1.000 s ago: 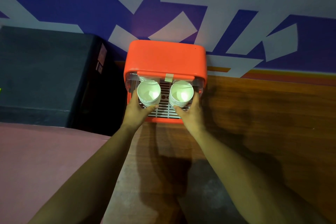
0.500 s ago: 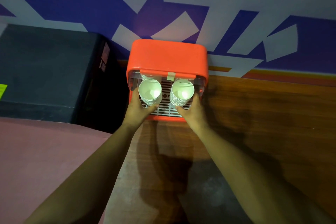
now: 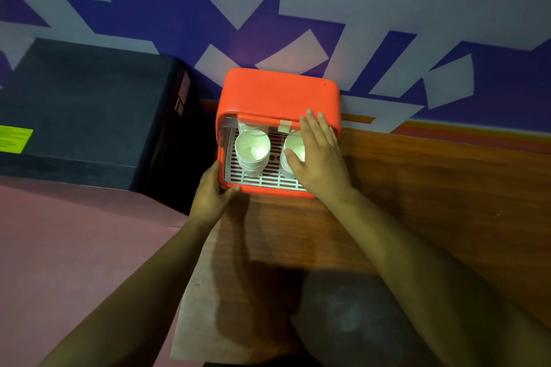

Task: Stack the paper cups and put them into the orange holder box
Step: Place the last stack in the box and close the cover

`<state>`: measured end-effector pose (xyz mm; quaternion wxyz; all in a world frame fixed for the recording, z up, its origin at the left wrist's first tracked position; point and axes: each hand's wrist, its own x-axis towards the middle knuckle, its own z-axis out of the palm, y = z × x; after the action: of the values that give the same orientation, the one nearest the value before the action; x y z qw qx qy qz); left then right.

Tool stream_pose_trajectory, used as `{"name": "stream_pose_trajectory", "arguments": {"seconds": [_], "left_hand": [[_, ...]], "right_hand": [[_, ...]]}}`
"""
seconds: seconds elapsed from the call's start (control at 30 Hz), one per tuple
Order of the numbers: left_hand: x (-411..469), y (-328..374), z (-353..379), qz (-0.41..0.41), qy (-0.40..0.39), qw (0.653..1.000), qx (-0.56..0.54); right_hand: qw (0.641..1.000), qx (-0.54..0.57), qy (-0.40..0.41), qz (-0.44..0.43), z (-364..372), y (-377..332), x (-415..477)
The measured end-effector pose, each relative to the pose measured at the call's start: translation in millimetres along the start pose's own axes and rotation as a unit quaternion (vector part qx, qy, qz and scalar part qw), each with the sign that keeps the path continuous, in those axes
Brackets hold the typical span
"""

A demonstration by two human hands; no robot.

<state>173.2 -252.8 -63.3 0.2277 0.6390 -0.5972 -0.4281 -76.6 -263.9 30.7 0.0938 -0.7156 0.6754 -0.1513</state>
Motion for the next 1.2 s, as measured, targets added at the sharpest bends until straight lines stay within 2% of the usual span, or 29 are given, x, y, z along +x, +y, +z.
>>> {"name": "stream_pose_trajectory", "arguments": {"seconds": [0.17,0.57,0.73,0.93,1.1,1.2], "left_hand": [[-1,1,3,0.001,0.023,1.0,-0.002],[4,-3,5,-0.003,0.015,0.999,-0.043],[12,13,10,-0.026,0.063,0.994,-0.088],[18,34,22,-0.01,0.09,0.986,-0.139],[10,36,43,-0.047,0.157,0.986,-0.042],[10,31,55,-0.038,0.156,0.987,-0.032]], "right_hand": [[1.0,-0.017,-0.014,0.011,6,-6,-24],[0.998,-0.053,-0.041,0.012,20,-14,-71],[0.998,-0.042,-0.04,0.026,18,-17,-67],[0.998,-0.04,-0.04,0.031,21,-17,-68],[0.998,-0.031,-0.033,0.038,21,-19,-68],[0.998,-0.023,-0.032,0.039,21,-19,-67]]}}
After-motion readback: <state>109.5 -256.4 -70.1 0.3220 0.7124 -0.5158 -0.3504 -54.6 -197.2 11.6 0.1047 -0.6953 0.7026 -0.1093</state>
